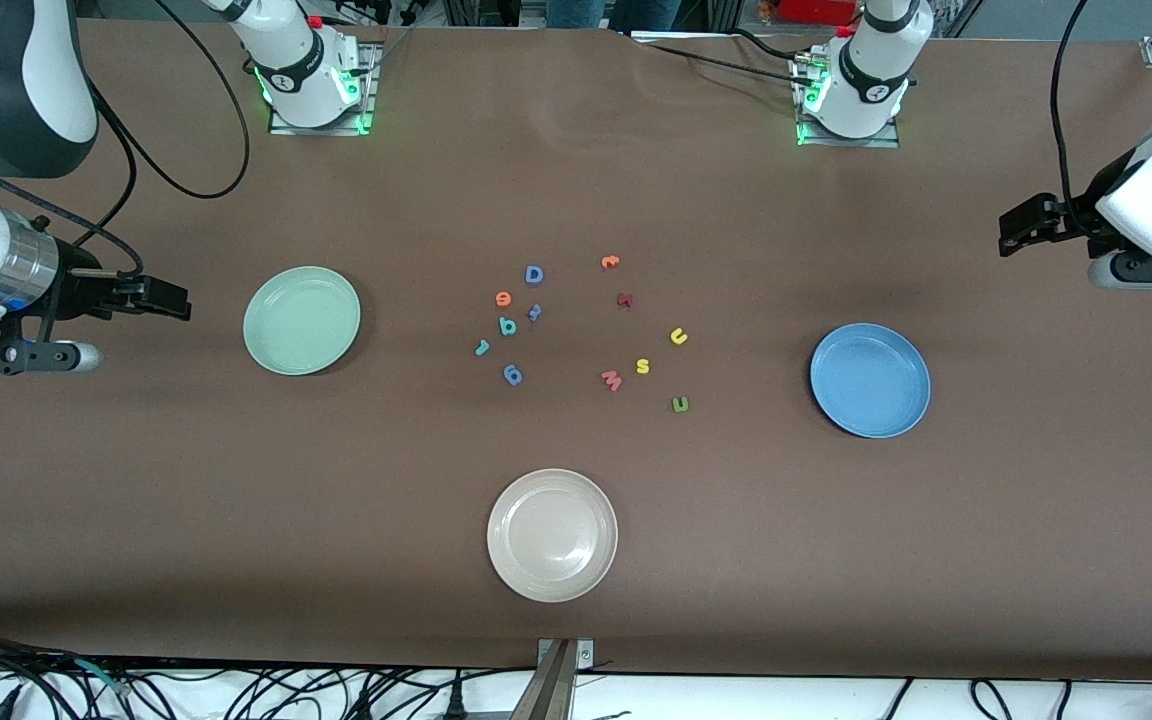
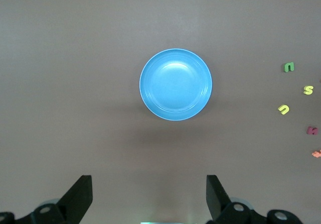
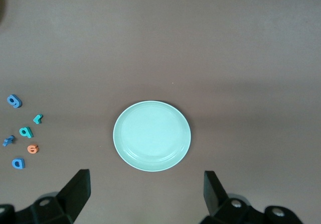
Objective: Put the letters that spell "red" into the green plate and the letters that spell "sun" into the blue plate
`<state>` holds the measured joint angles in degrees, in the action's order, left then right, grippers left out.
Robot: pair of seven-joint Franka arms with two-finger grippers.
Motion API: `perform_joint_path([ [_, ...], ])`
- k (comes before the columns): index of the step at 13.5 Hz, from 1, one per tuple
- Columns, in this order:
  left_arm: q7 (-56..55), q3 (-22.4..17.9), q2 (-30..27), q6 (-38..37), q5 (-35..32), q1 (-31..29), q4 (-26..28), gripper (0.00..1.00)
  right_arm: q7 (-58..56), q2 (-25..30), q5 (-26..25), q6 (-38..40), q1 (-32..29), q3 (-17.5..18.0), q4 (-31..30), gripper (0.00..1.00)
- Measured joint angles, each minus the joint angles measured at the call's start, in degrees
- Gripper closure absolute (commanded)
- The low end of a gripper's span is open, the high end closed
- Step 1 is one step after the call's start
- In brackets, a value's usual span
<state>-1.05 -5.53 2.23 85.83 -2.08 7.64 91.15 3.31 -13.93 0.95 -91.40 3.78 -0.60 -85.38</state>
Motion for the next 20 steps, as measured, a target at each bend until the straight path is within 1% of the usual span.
perform_joint_path([
  [20,0.0,0.0,0.6,0.6,0.0,-0.1,-0.1,0.0,0.0,0.0,-1.0,-0.1,0.0,-0.1,0.0,0.01],
])
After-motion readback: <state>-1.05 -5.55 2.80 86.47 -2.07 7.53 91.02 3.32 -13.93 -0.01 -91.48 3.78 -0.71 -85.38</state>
